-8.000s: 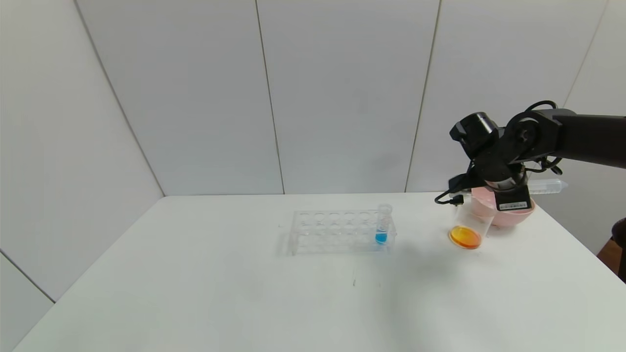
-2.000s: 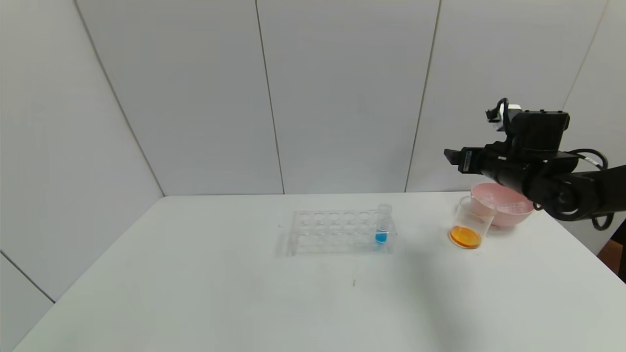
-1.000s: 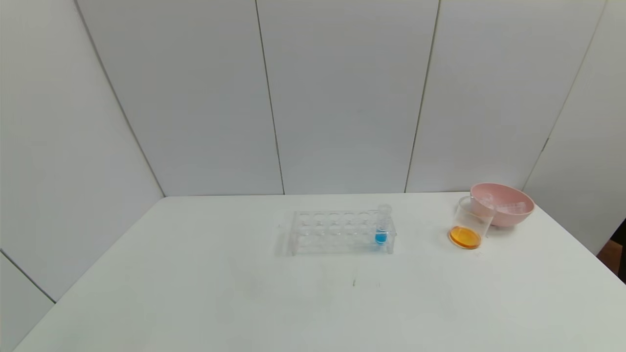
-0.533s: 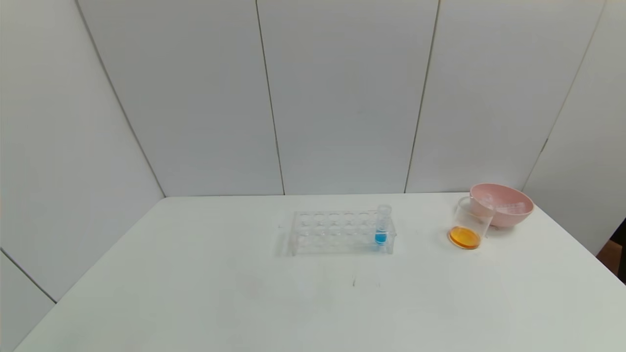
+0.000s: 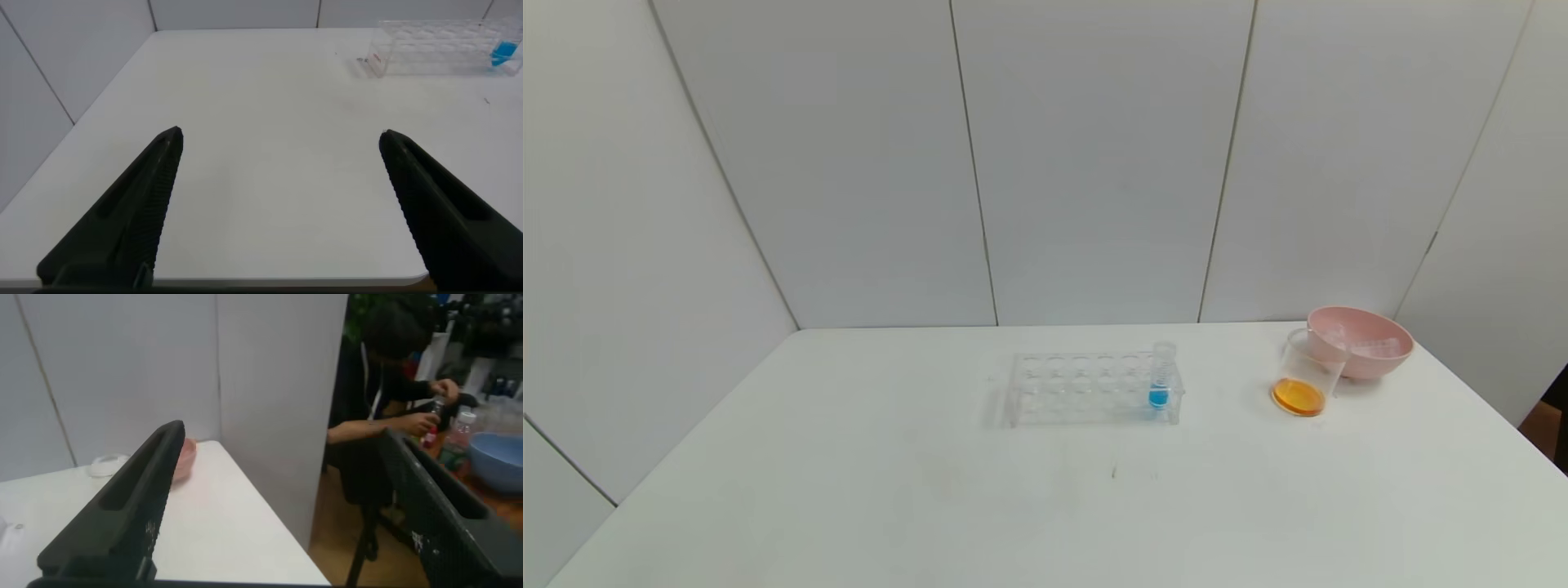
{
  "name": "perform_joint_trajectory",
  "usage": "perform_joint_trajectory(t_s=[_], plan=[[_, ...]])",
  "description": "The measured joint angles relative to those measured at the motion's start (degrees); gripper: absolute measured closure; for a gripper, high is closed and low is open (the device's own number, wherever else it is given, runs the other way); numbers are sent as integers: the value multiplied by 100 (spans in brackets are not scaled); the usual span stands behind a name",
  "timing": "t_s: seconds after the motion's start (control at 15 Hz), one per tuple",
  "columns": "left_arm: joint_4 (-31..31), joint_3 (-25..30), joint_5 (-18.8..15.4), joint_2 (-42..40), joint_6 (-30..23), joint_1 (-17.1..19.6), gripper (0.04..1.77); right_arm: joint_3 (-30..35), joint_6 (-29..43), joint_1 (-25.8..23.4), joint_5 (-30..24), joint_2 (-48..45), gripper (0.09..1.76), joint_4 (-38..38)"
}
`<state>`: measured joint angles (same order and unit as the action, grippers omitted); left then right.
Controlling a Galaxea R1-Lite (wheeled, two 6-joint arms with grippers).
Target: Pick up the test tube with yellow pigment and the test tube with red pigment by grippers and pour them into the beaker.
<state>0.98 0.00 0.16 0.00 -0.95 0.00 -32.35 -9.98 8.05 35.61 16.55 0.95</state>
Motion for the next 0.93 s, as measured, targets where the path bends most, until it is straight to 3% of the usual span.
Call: perform_joint_trajectory(t_s=[0.33, 0.47, 0.6, 0.8, 0.93], plan=[[0, 0, 0, 0, 0, 0, 9, -61, -517, -234, 104, -77, 15, -6], [0, 0, 0, 0, 0, 0, 9, -52, -518, -433, -191, -179, 15, -77], [0, 0, 0, 0, 0, 0, 9, 72, -457, -592, -851, -482, 15, -196], [0, 0, 0, 0, 0, 0, 9, 553, 57, -701, -2527, -1168, 15, -201], [0, 0, 0, 0, 0, 0, 9, 1019, 600, -734, -2877, -1441, 14, 41]])
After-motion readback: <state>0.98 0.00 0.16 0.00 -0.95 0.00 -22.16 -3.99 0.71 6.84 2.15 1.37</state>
